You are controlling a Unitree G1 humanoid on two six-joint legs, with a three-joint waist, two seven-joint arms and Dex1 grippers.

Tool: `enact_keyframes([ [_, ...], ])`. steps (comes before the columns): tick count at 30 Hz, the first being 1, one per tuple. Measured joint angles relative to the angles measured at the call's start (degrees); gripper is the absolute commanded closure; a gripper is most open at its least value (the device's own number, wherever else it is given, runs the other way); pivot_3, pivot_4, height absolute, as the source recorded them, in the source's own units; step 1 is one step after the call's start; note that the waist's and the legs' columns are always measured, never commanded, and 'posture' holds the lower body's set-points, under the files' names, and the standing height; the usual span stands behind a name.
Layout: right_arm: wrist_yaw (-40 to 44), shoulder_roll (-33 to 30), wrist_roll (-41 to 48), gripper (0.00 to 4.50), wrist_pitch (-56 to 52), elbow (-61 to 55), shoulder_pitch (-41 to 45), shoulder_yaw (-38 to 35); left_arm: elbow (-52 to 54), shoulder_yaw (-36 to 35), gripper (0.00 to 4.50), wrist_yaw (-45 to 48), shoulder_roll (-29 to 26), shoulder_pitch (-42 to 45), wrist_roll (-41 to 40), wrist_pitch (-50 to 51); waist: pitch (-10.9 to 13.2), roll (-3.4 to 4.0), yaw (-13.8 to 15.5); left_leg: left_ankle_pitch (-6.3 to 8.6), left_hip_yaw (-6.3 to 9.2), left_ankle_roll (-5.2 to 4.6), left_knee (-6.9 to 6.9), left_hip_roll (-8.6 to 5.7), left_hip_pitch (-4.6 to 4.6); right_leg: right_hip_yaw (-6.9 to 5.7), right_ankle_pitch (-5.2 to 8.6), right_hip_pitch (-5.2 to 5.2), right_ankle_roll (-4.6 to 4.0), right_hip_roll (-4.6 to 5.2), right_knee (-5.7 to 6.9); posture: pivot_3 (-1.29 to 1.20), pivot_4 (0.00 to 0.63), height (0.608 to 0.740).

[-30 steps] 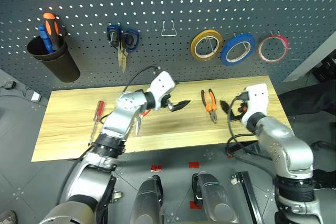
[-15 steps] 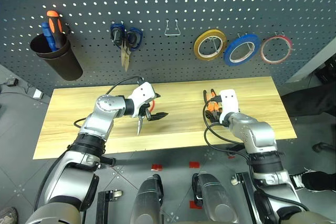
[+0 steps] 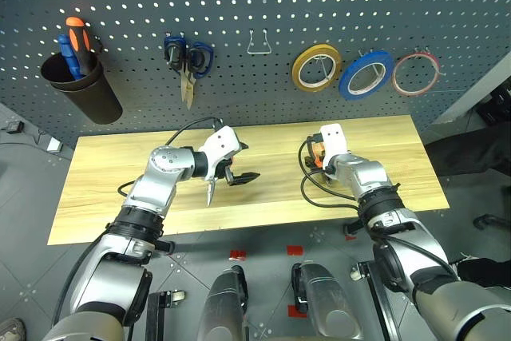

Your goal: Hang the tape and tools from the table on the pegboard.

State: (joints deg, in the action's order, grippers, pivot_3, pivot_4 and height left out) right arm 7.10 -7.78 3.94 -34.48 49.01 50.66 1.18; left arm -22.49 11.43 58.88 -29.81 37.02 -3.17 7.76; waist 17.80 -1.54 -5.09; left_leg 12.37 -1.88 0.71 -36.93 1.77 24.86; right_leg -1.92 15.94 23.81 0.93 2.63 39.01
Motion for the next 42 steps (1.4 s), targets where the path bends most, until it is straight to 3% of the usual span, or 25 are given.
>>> enact_keyframes([
  [6, 0.4, 0.0, -0.2, 0.04, 1.1, 5.3, 2.5, -1.7, 1.2, -0.6, 0.08, -0.7, -0.1, -0.8, -0.2, 0.8, 0.0, 0.00, 0.0, 0.00, 0.00, 0.00, -0.01, 0.02, 0.00, 0.00, -0.01, -0.02, -0.01, 0.00, 0.02, -0.16, 0.322, 0.740],
  [9, 0.7, 0.0, 0.0, 0.61, 1.6, 7.2, 3.5, -2.4, 1.9, -0.6, 0.08, -0.8, -0.1, -1.4, -0.3, 1.1, 0.0, -0.01, 0.0, 0.00, 0.01, 0.00, -0.01, 0.02, -0.01, 0.00, -0.01, -0.03, -0.01, 0.00, 0.01, -0.15, 0.317, 0.740],
  [14, 1.4, 0.0, -0.6, 2.12, 4.1, 9.8, 4.1, -2.4, 2.3, -1.0, 0.08, -1.3, -0.1, -2.5, -0.8, 2.2, 0.0, -0.07, 0.0, 0.00, 0.01, 0.00, -0.01, 0.04, -0.02, -0.01, -0.01, -0.04, -0.01, 0.00, 0.02, -0.15, 0.312, 0.740],
  [18, 1.4, 0.1, -1.6, 2.12, 6.1, 7.7, 2.3, -1.5, 3.2, -3.2, 0.08, -3.0, 0.2, -3.2, -2.1, 3.2, 0.0, -0.07, 0.0, 0.00, 0.01, 0.00, -0.01, 0.05, -0.02, -0.01, -0.02, -0.04, -0.02, 0.00, 0.03, -0.15, 0.306, 0.740],
  [20, 1.6, 0.2, -3.2, 2.12, 6.4, -1.9, -3.4, 1.0, 5.4, -5.2, 0.08, -4.2, 0.8, -4.8, -3.7, 3.6, 0.0, -0.06, 0.2, 0.00, 0.01, 0.01, 0.02, 0.06, 0.03, 0.02, -0.02, 0.02, -0.02, 0.01, 0.01, -0.14, 0.306, 0.740],
  [24, 0.6, 2.4, -4.9, 2.12, 1.7, -36.0, -20.3, 5.3, 11.2, -10.5, 0.08, -8.2, 2.4, -10.4, -7.9, 4.7, 0.0, -0.06, 0.1, -0.05, -0.02, 0.12, 0.05, 0.14, 0.54, 0.03, -0.02, 0.50, -0.02, -0.02, 0.01, -0.13, 0.304, 0.740],
  [28, -3.2, 6.7, -5.9, 2.12, 0.9, -59.0, -26.7, 7.5, 19.0, -15.3, 0.08, -12.9, 4.2, -15.7, -11.9, 6.2, 0.0, -0.06, 0.3, 0.00, 0.09, 0.03, -0.06, 0.09, 0.57, -0.04, -0.03, 0.50, -0.01, 0.01, 0.07, -0.12, 0.306, 0.740],
  [33, -5.5, 8.1, -8.5, 2.12, 7.8, -65.1, -19.2, 8.3, 25.6, -17.2, 0.08, -18.4, 4.9, -18.0, -12.6, 7.3, 0.0, -0.07, 0.5, -0.09, 0.13, -0.02, -0.07, 0.01, 0.19, -0.07, -0.23, 0.19, 0.03, 0.00, 0.06, -0.10, 0.300, 0.740],
  [38, -5.8, 9.3, -8.7, 2.12, 21.2, -53.5, -1.2, 7.0, 27.6, -16.0, 0.08, -24.0, 6.1, -15.6, -10.9, 9.0, 0.0, -0.08, 0.7, -0.23, 0.10, -0.03, -0.03, 0.07, 0.15, -0.08, -0.31, 0.23, -0.10, -0.09, 0.12, -0.08, 0.292, 0.740],
  [42, -5.7, 10.8, -8.1, 2.12, 31.3, -40.4, 7.9, 6.6, 27.6, -15.6, 0.08, -28.1, 8.0, -12.3, -10.5, 11.1, -0.1, -0.11, 1.1, -0.34, -0.02, 0.16, 0.01, 0.08, 0.16, -0.06, -0.31, 0.25, -0.11, -0.06, 0.04, -0.06, 0.288, 0.740],
])
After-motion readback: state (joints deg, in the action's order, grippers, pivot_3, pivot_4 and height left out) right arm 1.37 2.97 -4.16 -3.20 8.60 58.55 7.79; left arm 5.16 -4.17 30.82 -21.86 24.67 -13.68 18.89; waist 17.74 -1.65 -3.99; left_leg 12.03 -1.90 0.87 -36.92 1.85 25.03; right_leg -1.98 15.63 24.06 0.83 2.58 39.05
